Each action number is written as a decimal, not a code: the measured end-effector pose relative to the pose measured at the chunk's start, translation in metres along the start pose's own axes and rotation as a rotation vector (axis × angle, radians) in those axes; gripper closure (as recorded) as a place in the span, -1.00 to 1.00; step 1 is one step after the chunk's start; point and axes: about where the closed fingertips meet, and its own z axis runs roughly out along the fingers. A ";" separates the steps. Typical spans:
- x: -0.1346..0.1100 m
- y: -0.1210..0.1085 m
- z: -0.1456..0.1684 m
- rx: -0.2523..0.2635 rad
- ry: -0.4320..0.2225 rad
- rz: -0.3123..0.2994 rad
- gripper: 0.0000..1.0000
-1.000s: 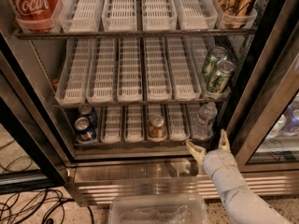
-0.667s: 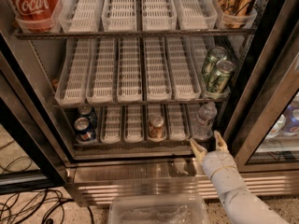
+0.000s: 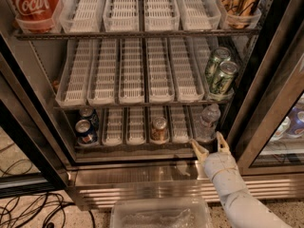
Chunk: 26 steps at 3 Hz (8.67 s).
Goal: Pick water bottle from bottom shelf of fridge
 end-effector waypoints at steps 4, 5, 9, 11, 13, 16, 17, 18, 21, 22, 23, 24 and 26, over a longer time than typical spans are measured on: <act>-0.004 -0.004 0.018 0.027 -0.037 -0.012 -0.18; -0.003 -0.006 0.035 0.044 -0.035 -0.020 -0.34; -0.001 -0.018 0.064 0.128 -0.063 -0.068 -0.34; 0.009 -0.030 0.080 0.185 -0.052 -0.097 -0.34; 0.015 -0.039 0.099 0.210 -0.034 -0.105 -0.36; 0.014 -0.038 0.105 0.189 -0.027 -0.094 1.00; 0.014 -0.038 0.105 0.187 -0.028 -0.090 1.00; 0.005 -0.038 0.099 0.174 -0.052 -0.039 1.00; -0.014 -0.047 0.072 0.209 -0.248 0.088 1.00; -0.020 -0.045 0.059 0.207 -0.307 0.079 1.00; -0.037 -0.037 0.050 0.154 -0.322 0.066 1.00; -0.062 -0.029 0.038 0.066 -0.314 0.078 1.00; -0.028 0.006 0.021 -0.199 0.013 -0.014 1.00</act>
Offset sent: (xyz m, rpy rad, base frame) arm 0.0151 -0.0007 0.0016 -0.0087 -0.0359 -0.0122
